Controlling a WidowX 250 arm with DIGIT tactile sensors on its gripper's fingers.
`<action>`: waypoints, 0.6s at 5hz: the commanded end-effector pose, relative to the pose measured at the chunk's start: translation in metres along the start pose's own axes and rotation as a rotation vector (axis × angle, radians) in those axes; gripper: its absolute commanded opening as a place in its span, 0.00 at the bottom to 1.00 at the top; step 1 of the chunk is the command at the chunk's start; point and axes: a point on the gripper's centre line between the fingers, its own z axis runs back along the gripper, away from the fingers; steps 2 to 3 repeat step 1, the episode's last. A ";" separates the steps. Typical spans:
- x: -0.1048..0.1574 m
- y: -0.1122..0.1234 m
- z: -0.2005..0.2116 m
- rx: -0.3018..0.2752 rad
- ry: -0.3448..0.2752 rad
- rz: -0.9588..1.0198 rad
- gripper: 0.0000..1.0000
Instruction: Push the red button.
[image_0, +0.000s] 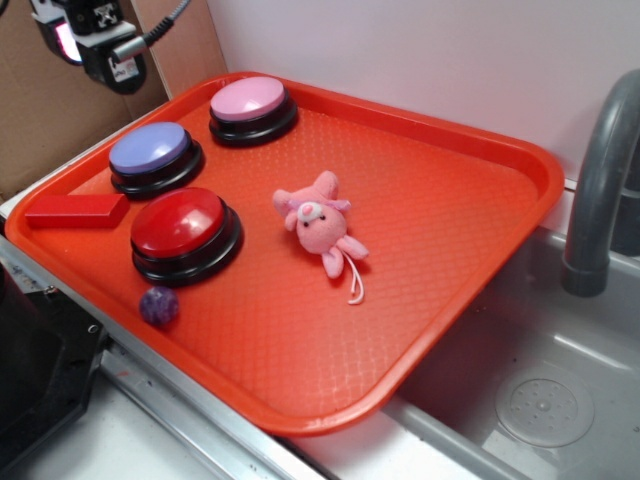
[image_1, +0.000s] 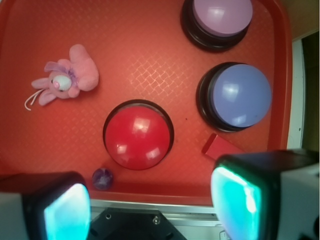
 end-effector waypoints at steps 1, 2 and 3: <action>0.007 0.001 0.024 0.015 -0.130 -0.050 1.00; 0.007 0.001 0.024 0.015 -0.130 -0.050 1.00; 0.007 0.001 0.024 0.015 -0.130 -0.050 1.00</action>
